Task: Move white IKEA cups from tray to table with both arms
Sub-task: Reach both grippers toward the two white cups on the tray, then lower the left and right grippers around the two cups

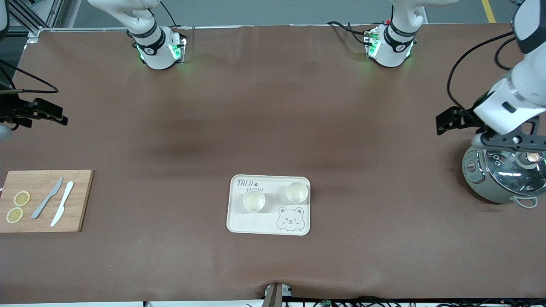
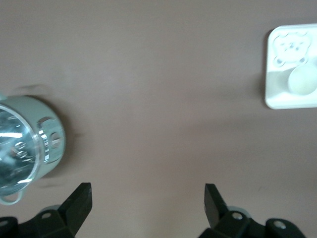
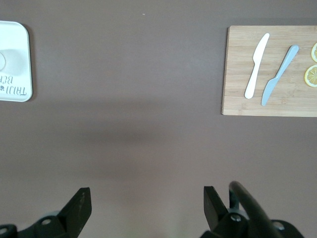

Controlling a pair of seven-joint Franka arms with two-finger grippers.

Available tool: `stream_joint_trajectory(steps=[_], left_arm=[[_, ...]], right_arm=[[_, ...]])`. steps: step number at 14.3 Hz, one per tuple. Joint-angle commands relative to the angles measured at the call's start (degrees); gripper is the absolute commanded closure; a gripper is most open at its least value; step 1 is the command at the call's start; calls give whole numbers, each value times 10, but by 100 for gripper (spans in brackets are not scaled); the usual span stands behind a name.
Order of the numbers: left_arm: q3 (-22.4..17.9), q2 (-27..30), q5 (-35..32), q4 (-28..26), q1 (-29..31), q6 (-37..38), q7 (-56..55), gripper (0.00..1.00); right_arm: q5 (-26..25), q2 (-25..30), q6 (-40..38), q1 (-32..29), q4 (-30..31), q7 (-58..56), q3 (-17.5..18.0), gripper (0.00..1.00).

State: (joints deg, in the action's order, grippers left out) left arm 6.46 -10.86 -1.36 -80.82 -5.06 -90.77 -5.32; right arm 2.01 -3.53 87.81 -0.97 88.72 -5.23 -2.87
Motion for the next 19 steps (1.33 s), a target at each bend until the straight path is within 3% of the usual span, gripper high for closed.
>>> stream_joint_trajectory(steps=[1,6,8,10,16,19], left_arm=[[37,-49,7,36,-1,-19,-39,0],[108,-107,3,32,-2,-75,-114,0],[128,-115,-6,16,-8,-137,-136,0],[132,-122,-18,-11,-25,-183,-176,0],[133,-217,-116,-7,-110,-267,-309,0],[132,-253,-140,-6,-120,-323,-326,0]], right_arm=[[-2,-3,17,21,3,37,1,0],[38,-45,40,38,-18,71,1,0],[42,-59,49,48,-21,98,1,0],[51,-78,81,76,-21,138,1,0],[52,-144,160,164,-28,296,1,0],[51,-179,209,199,-29,355,1,0]])
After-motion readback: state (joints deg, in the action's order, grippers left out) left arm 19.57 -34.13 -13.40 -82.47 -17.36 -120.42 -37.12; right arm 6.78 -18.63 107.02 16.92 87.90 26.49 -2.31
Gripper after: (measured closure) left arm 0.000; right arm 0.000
